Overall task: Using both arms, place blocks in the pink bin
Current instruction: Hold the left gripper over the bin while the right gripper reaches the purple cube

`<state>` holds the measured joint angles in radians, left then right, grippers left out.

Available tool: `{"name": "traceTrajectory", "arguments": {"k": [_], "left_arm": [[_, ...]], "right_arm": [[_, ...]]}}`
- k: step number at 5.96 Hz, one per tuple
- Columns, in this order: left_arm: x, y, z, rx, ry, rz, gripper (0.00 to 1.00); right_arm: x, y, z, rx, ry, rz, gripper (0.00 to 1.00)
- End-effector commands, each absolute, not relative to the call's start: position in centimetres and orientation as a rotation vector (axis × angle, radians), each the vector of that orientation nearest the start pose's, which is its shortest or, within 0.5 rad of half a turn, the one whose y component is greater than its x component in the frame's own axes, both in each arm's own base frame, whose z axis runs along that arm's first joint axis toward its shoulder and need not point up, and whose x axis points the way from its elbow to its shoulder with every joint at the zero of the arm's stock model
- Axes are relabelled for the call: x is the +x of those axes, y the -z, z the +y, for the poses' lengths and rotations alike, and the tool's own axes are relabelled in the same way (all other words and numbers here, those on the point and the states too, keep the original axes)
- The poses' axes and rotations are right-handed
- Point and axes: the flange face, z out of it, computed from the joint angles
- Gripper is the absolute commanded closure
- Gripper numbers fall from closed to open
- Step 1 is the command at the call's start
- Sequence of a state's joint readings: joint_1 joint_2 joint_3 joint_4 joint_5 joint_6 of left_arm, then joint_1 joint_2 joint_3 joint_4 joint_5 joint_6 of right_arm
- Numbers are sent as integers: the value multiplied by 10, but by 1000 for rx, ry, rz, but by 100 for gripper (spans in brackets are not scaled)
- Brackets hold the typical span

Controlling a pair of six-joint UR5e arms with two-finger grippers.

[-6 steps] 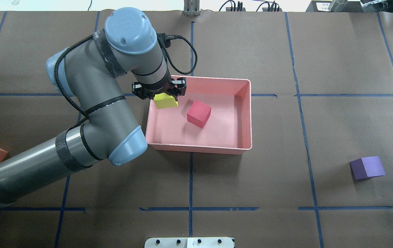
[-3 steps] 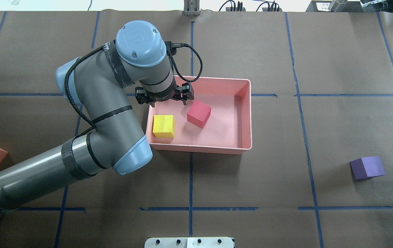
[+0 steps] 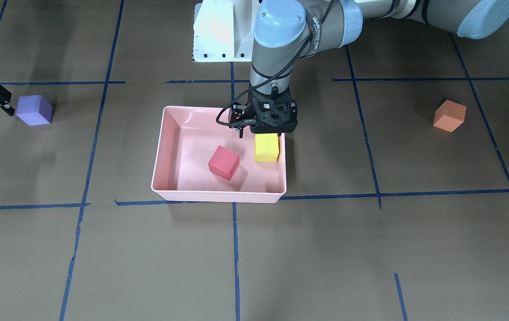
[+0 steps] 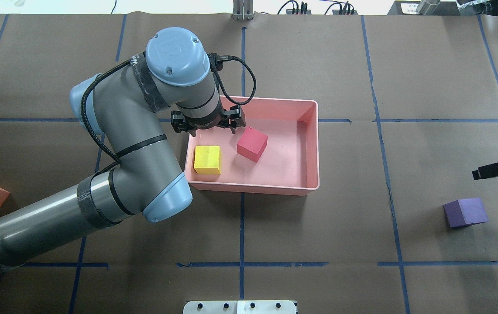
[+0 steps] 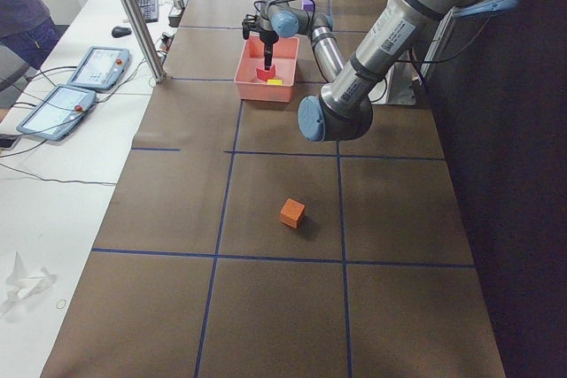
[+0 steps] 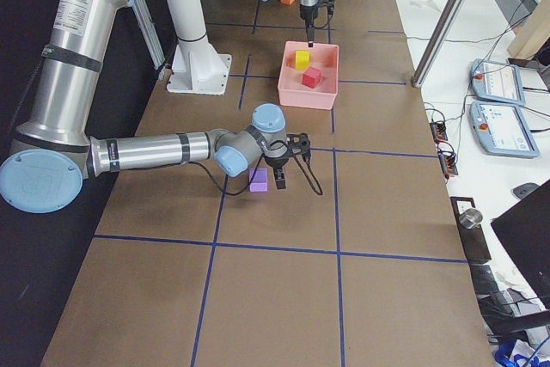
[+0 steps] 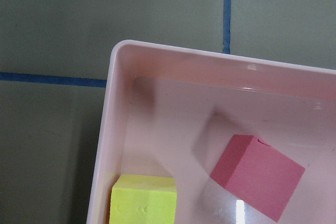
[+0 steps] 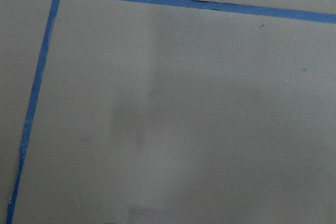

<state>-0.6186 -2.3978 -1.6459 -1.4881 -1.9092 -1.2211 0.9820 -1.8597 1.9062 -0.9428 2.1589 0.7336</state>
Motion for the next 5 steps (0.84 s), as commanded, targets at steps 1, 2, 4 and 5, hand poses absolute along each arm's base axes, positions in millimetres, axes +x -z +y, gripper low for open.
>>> {"name": "traceTrajectory", "arguments": {"k": [1, 2, 4, 5], "left_arm": [[506, -135, -483, 96, 113, 867, 0], [506, -134, -483, 97, 112, 868, 0], [506, -141, -483, 94, 114, 863, 0], [506, -141, -483, 95, 113, 865, 0]], "right_arm": [[-187, -557, -363, 144, 17, -823, 0], [-199, -566, -350, 134, 24, -783, 0], [-203, -578, -334, 117, 52, -760, 0], [-207, -576, -332, 117, 63, -766, 0]]}}
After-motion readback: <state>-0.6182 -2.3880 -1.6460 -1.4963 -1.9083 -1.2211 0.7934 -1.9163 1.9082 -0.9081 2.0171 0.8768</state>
